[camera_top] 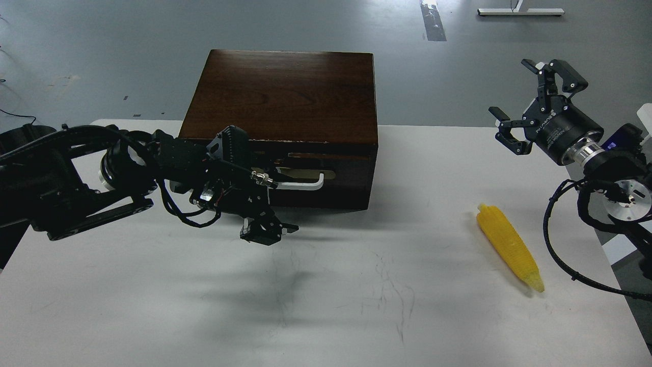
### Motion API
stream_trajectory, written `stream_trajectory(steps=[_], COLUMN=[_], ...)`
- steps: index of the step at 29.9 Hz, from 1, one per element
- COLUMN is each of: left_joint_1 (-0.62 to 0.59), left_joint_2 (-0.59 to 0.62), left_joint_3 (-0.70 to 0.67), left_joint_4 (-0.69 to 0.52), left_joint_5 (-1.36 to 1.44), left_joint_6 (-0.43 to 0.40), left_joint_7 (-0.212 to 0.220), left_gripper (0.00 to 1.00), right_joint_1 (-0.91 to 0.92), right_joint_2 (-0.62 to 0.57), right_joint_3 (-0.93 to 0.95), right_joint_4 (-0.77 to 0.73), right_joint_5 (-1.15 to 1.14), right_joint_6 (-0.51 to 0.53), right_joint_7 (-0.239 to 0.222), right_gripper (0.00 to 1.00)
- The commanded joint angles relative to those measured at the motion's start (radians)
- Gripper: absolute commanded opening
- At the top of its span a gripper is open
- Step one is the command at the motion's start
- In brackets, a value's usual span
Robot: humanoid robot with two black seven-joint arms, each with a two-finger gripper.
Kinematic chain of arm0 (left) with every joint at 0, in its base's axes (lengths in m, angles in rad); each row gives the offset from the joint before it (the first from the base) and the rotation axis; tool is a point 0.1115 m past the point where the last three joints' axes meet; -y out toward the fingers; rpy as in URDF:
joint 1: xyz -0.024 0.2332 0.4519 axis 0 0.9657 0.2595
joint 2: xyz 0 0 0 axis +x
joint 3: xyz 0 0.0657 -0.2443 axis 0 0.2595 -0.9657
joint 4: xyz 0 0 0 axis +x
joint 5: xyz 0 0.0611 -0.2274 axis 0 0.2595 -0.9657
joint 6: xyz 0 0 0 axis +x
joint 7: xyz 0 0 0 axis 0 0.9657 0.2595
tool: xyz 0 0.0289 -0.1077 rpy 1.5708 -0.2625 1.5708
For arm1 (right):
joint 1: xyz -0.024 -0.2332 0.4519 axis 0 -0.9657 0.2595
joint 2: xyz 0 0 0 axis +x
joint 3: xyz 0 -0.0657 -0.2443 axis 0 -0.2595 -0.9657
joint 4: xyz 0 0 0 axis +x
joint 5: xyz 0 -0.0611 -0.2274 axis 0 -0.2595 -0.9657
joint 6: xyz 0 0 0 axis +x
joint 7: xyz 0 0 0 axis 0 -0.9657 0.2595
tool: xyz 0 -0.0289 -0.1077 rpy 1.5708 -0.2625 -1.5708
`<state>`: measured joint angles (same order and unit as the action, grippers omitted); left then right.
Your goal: Put corn in drawer with both arms
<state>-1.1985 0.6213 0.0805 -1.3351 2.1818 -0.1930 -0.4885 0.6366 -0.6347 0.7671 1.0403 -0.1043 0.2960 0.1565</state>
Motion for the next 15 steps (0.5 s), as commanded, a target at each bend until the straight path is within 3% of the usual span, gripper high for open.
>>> stream_trajectory(steps=[1,15], left_joint_1=[-0.003,-0.01], left_joint_2=[0.002,0.043], left_joint_3=[0.004,0.007], left_joint_4=[-0.019,-0.11], left_joint_5=[0.0,0.0], left_joint_6=[0.0,0.0], left_joint_7=[0.0,0.0], left_gripper=[0.98,0.98], right_joint_1=[0.0,0.008], right_joint_2=[0.001,0.007], right_joint_3=[0.001,0.006], right_joint_4=[-0.002,-0.017], right_joint_5=[0.0,0.0], right_joint_6=[0.0,0.0], right_joint_7=[0.0,0.0], right_gripper=[1.0,1.0])
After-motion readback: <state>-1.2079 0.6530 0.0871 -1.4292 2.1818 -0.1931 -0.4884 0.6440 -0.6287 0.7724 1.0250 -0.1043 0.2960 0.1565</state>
